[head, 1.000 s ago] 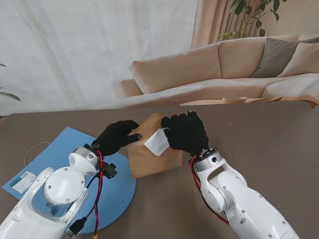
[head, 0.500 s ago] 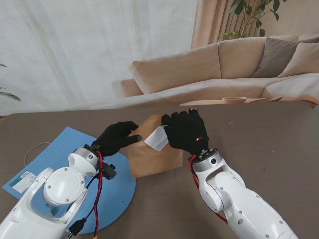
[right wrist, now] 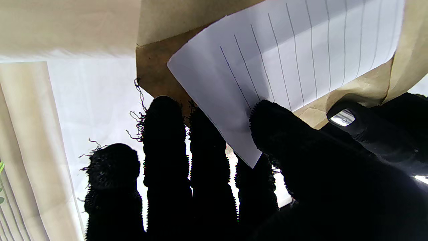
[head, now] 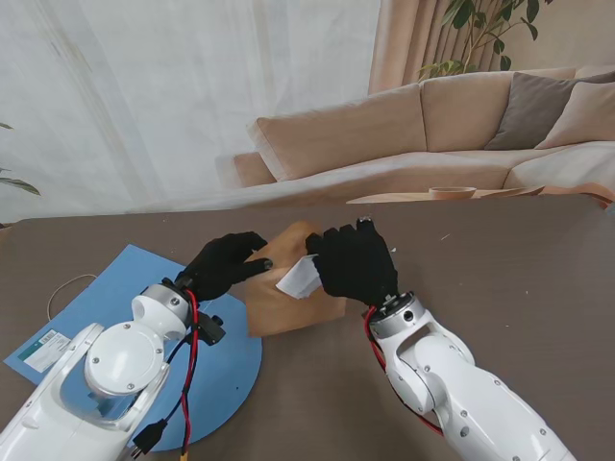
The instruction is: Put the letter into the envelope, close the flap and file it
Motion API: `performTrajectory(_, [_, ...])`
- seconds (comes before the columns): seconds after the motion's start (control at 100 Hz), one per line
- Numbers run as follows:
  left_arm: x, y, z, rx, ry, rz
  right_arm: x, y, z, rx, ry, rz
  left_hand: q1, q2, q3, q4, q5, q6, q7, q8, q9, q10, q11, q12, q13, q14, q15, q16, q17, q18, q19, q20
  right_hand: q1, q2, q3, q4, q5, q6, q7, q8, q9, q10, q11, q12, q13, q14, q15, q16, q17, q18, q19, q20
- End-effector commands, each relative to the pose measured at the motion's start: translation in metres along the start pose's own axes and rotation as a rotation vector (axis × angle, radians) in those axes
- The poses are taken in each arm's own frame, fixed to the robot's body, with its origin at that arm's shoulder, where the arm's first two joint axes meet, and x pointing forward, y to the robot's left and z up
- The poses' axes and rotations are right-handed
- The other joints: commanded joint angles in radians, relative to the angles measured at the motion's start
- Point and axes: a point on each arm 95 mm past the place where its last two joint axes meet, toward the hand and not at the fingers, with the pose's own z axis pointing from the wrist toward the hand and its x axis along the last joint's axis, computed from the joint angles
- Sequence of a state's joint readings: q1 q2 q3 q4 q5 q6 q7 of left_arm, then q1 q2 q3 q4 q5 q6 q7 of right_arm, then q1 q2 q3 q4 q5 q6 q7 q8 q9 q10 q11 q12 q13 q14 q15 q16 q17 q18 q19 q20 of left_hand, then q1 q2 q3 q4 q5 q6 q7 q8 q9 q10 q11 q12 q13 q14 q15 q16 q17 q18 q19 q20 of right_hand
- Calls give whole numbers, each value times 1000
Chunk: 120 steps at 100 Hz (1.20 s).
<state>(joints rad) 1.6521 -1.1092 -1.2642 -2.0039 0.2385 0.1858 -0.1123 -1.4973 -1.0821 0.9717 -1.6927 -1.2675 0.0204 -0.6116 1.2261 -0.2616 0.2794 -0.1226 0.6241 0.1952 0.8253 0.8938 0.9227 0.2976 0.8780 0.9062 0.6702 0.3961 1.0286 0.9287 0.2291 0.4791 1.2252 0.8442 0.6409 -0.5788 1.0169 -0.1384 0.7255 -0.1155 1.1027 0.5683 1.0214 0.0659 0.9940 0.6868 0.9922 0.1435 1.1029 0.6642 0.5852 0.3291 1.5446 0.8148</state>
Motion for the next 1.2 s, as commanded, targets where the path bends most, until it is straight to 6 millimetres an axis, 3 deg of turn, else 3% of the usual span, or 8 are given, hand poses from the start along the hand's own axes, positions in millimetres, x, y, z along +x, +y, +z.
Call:
performTrajectory(0.0, [5, 3, 0, -11, 10, -13, 3, -2, -2, 24, 4, 9, 65, 40, 88, 22, 15, -50, 153, 70, 1, -23, 33, -2, 18, -12, 28, 21, -1, 8, 28, 6, -15, -15, 34, -7, 9, -21, 19, 3, 8, -2, 29, 9, 24, -23, 22, 25, 11, -5, 35, 18])
performTrajectory(0.19, [6, 4, 0, -2, 15, -17, 6, -3, -2, 35, -58, 26, 65, 41, 89, 21, 13, -50, 158, 73, -1, -26, 36, 0, 16, -11, 28, 22, -3, 7, 28, 6, -30, -38, 54, 0, 40, -7, 0, -34, 47, 22, 42, 13, 61, -18, 56, 35, 43, 11, 65, 33])
performTrajectory(1.19, [6, 8, 0, 32, 35, -15, 17, 3, 14, 57, -28, 17, 65, 55, 93, 19, -3, -50, 175, 92, -14, -37, 49, 7, 6, -15, 27, 26, -11, 3, 25, 6, -63, -84, 82, 11, 93, -17, -26, -104, 114, -2, 72, 44, 118, -29, 103, 47, 92, 18, 106, 49])
